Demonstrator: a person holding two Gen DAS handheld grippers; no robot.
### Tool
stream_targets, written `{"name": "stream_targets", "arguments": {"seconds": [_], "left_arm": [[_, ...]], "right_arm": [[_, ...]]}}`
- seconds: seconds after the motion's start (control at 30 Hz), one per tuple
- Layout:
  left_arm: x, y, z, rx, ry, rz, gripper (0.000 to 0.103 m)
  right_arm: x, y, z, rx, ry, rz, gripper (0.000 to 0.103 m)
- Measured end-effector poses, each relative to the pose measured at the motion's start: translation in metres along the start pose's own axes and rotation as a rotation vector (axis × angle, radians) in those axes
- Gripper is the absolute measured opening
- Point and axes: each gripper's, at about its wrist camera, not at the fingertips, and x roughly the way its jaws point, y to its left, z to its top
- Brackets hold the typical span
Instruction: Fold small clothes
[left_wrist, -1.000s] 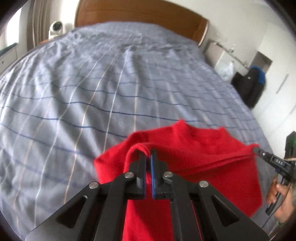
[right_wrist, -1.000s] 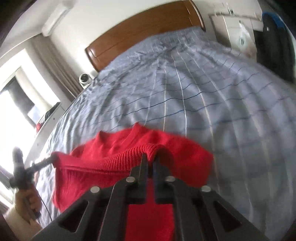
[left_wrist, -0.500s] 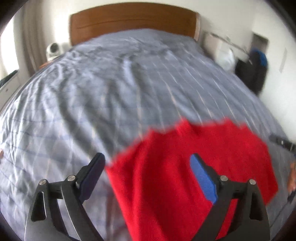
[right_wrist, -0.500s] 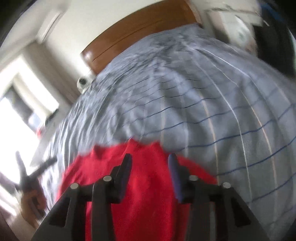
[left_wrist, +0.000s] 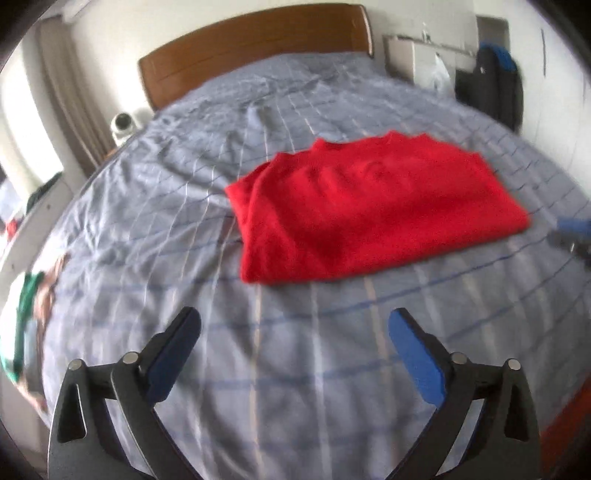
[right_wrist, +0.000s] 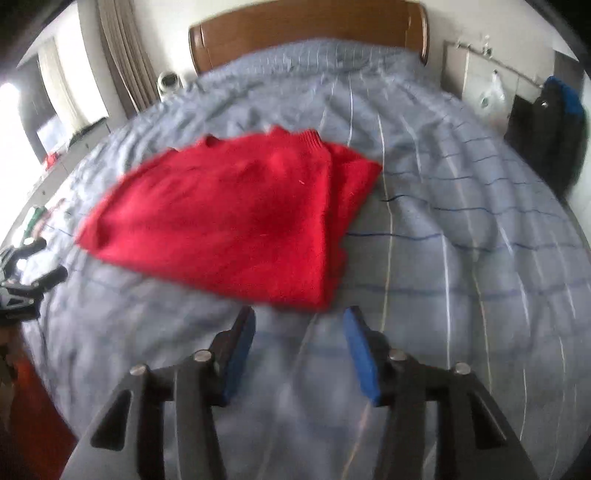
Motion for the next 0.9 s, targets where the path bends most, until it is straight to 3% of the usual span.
{"name": "stream_targets", "arguments": {"seconds": [0.2,0.33,0.43,0.9], "left_arm": [[-0.036,-0.014,-0.013,-0.034,0.0,-0.021,0.102],[-0.058,-0.017,-0.015,-0.059,-0.026,-0.04,0.102],[-0.068,-0.019,-0.015,-0.059,-0.048,-0.017,0.102],[-0.092,-0.019,-0.013,-0.067,-0.092,0.019,0.102]], "right_arm": [[-0.037,0.045,-0.025,0.024,-0.017,-0.034,0.065],[-0.055,0.073,-0.032,-0.002,-0.013,-0.057,0.082],[-0.073,0.093,-0.028,-0.035,-0.042,-0.08,0.087],[-0.11,0.124,-0.025,-0.115,-0.101,-0.181,0.088]]}}
